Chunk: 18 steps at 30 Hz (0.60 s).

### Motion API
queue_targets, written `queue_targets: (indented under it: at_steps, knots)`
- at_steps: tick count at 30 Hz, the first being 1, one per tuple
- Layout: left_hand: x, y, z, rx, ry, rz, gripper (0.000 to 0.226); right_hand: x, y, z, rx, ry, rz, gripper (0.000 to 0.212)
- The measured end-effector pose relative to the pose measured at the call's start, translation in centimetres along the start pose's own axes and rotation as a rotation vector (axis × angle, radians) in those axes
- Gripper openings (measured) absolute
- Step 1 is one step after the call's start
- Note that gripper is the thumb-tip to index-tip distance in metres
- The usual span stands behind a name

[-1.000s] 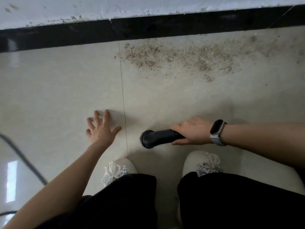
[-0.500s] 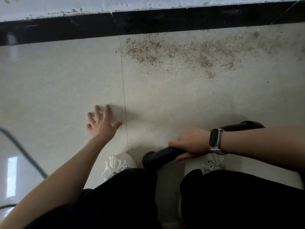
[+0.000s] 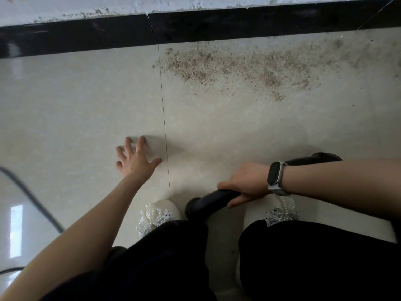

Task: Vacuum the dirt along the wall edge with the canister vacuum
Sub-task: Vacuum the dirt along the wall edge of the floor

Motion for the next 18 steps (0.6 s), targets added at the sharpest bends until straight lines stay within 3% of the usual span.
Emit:
queue_targets:
  at_steps: [7,14,16,18]
  knots:
    - [0.2,-0.6,-0.6,-0.023,0.019,-0.028,0.081,-0.6,-4.9,-6.8,-0.045,0.305,-0.25,0.048]
    - [0.3,-0.7,-2.4,-0.069,0.098,-0.033,0.066,0.2,-9.9,-11.7,-0.006,0.686,-0.455,0.045]
    - [0.5,-0.5,-2.8,-0.044,0.103,-0.024,0.066,0.8,-10.7,-11.8,0.131,0.683,-0.457,0.039]
    - [0.7,-0.3,-2.8,-0.019,0.096,-0.026,0.068,1.4,-10.3,-10.7,0.251,0.557,-0.397,0.037]
Point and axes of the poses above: each hand's wrist, its own x-axis towards the middle knuckle, its own y-axis out of the palm, z = x × y, the point moved 5 cm from there along x, towards the middle knuckle, and after that the axes turned 4 degrees about -y, right-handed, at the moved point
